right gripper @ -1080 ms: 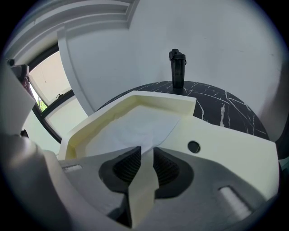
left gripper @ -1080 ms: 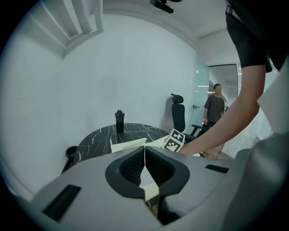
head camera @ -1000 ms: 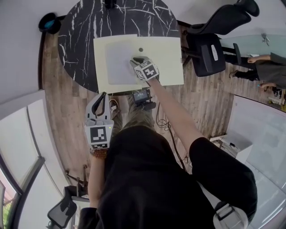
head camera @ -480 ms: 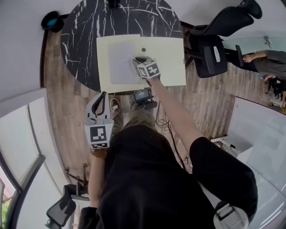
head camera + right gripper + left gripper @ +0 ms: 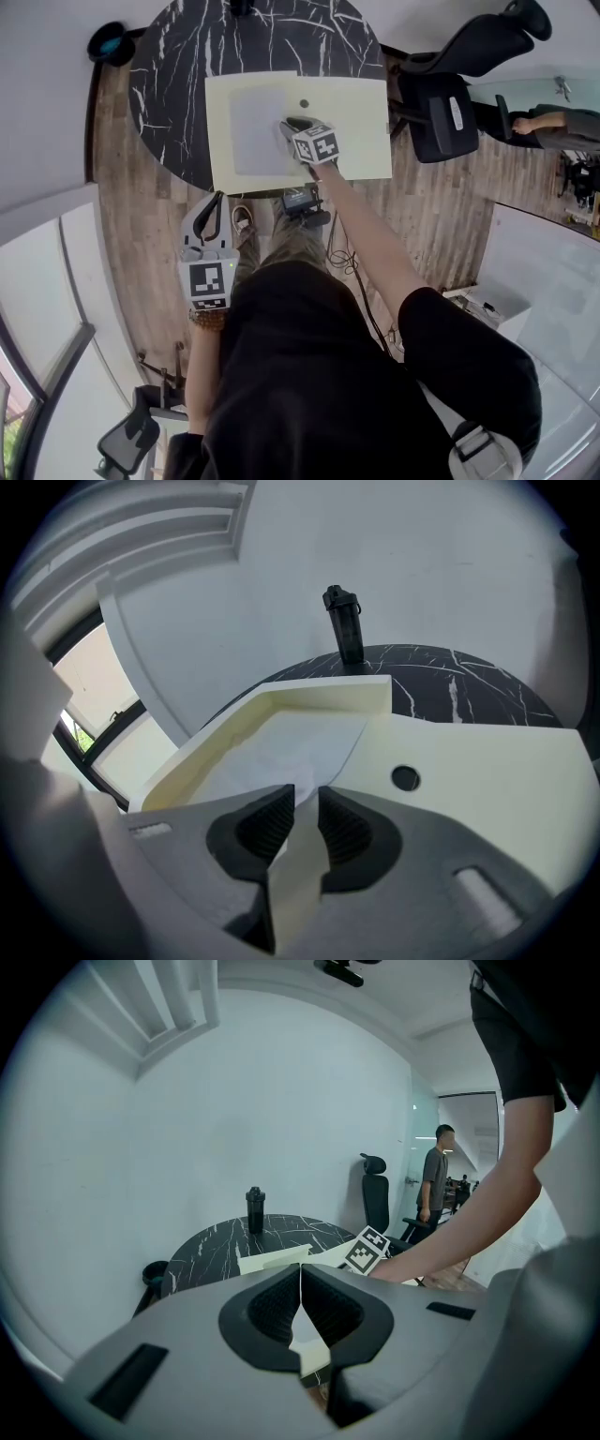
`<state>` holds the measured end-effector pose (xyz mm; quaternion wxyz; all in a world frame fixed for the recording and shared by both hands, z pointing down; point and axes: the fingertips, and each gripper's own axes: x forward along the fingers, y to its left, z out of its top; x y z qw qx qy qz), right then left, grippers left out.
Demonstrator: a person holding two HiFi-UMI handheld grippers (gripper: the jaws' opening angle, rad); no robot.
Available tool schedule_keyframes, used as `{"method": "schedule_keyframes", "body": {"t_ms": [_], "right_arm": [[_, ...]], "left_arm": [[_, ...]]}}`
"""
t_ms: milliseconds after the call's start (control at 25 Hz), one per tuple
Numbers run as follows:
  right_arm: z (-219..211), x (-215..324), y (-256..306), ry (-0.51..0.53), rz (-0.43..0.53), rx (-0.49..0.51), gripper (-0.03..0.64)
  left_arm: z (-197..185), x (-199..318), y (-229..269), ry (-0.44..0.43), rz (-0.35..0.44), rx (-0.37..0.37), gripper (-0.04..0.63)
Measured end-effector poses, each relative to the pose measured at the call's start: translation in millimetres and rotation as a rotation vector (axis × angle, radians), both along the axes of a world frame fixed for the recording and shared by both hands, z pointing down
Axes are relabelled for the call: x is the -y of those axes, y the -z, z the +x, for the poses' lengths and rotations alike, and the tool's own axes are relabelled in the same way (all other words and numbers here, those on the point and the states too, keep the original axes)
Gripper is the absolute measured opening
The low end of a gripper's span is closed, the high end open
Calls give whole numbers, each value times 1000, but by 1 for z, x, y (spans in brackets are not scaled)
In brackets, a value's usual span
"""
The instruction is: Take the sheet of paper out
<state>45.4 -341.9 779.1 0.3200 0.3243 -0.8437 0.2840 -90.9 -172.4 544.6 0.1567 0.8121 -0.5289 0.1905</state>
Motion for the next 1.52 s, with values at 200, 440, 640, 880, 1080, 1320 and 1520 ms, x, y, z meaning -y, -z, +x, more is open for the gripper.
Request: {"method": "schedule_keyframes", "body": {"t_ms": [200,440,640,880,1080,1320,1520], "right_arm": [[-5,-5,-12,14,-46,-30,74],[0,-2,-12,-29,-52,-31,28],[5,0,-9,-51,-42,-25,14],[15,3,-3,-96,-43,-10,5],[20,4,1,-136,-47,7,2],[30,3,5,-178,-50,23,2],[38,3,8,-198,-45,27,0]], "left_arm": [[-3,-1,-2,3,-5,5,2],[-8,-2,-2,14,-4,7,2],[-8,-3,-2,10,-2,5,2],[-7,-3,0,2,3,8,2],[-7,-4,2,-2,10,9,2],[-6,-5,5,-10,20,10,2],[-4,-5,6,-16,24,13,2]]}}
